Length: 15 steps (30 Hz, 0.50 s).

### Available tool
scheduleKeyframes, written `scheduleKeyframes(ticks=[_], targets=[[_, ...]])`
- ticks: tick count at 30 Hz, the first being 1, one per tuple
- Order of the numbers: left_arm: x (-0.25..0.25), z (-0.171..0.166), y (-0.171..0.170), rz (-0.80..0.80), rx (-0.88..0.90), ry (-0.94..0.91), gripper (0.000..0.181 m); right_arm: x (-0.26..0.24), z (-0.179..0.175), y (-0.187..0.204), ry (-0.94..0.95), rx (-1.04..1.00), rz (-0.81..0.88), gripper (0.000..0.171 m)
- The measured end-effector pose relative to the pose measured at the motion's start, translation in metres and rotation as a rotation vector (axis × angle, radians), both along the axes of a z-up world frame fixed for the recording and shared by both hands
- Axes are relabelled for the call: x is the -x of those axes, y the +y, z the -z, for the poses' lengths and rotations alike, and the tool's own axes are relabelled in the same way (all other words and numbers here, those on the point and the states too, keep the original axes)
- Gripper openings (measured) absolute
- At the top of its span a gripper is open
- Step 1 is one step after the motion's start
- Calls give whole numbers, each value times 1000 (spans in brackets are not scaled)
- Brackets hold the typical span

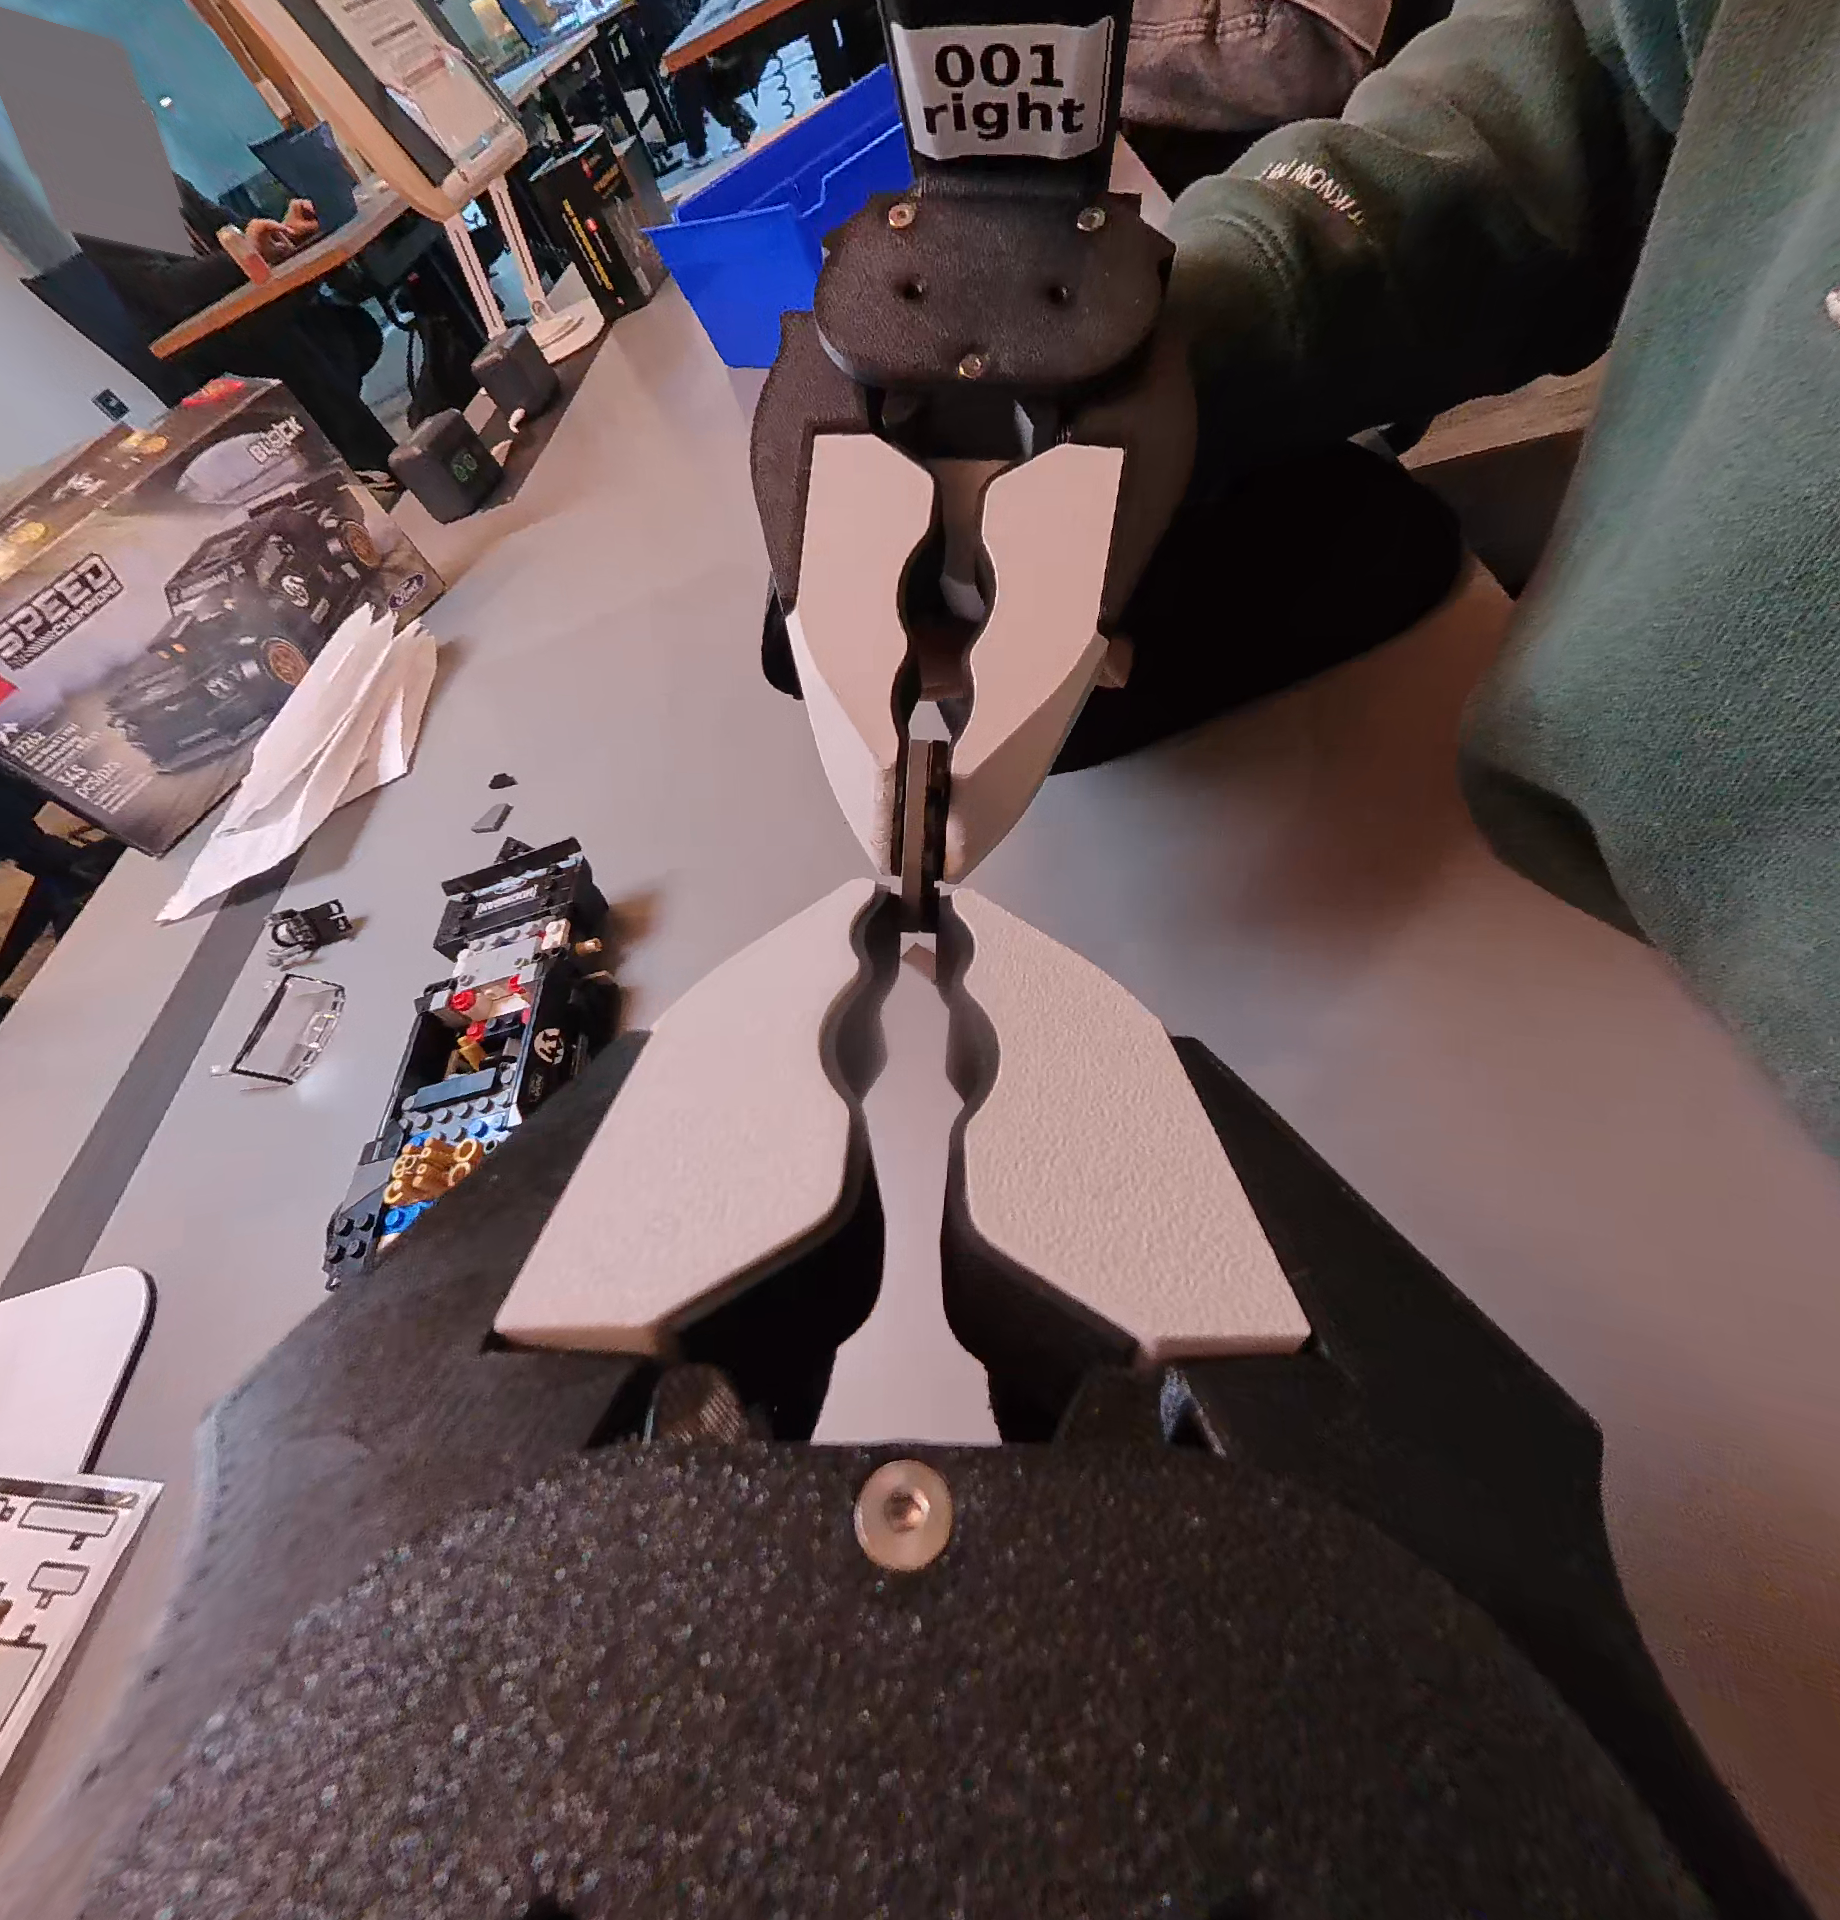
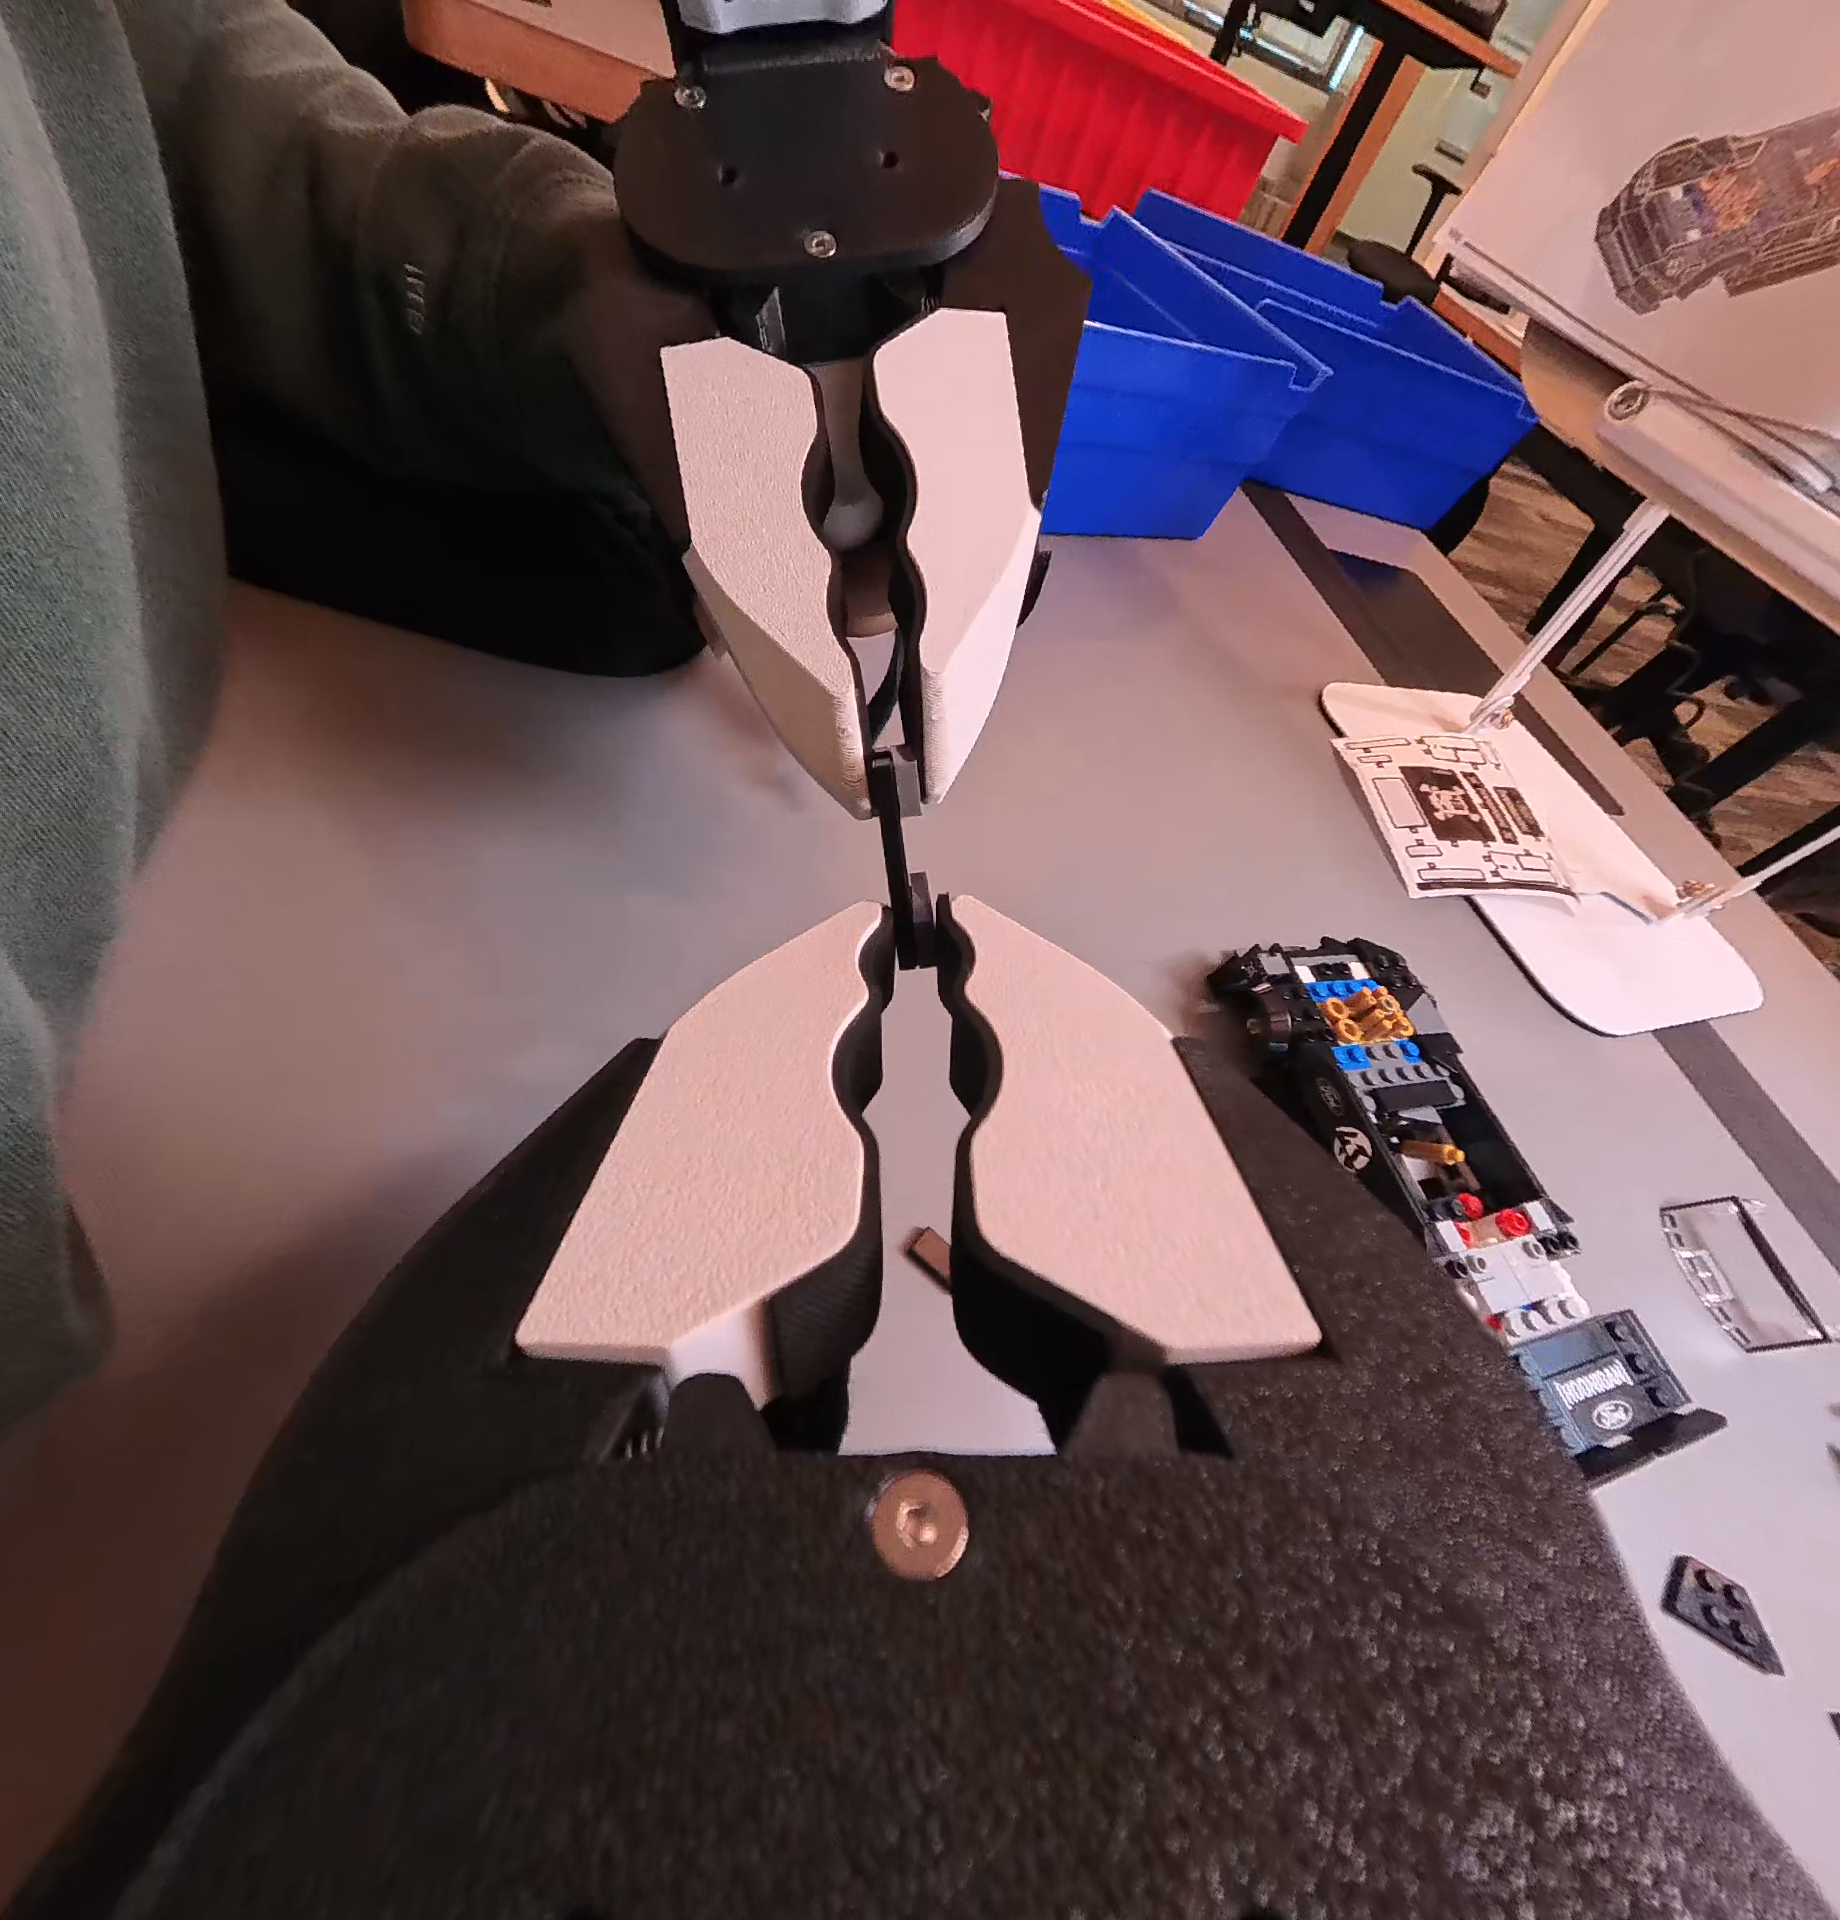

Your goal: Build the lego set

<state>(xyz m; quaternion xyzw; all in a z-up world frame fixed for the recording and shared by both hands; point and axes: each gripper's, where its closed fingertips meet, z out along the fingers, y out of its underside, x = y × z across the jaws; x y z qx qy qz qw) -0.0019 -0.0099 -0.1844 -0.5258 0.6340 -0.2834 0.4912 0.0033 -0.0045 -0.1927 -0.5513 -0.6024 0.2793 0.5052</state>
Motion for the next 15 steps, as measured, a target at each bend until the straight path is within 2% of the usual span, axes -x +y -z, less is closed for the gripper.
scheduleKeyframes(ticks=[12,15], targets=[[1,3,1,13,-30,6,8,1,-2,-3,14,22,-16,13],[0,3,-2,24,-55,10,8,1,-3,-5,2,-28,-18,8]])
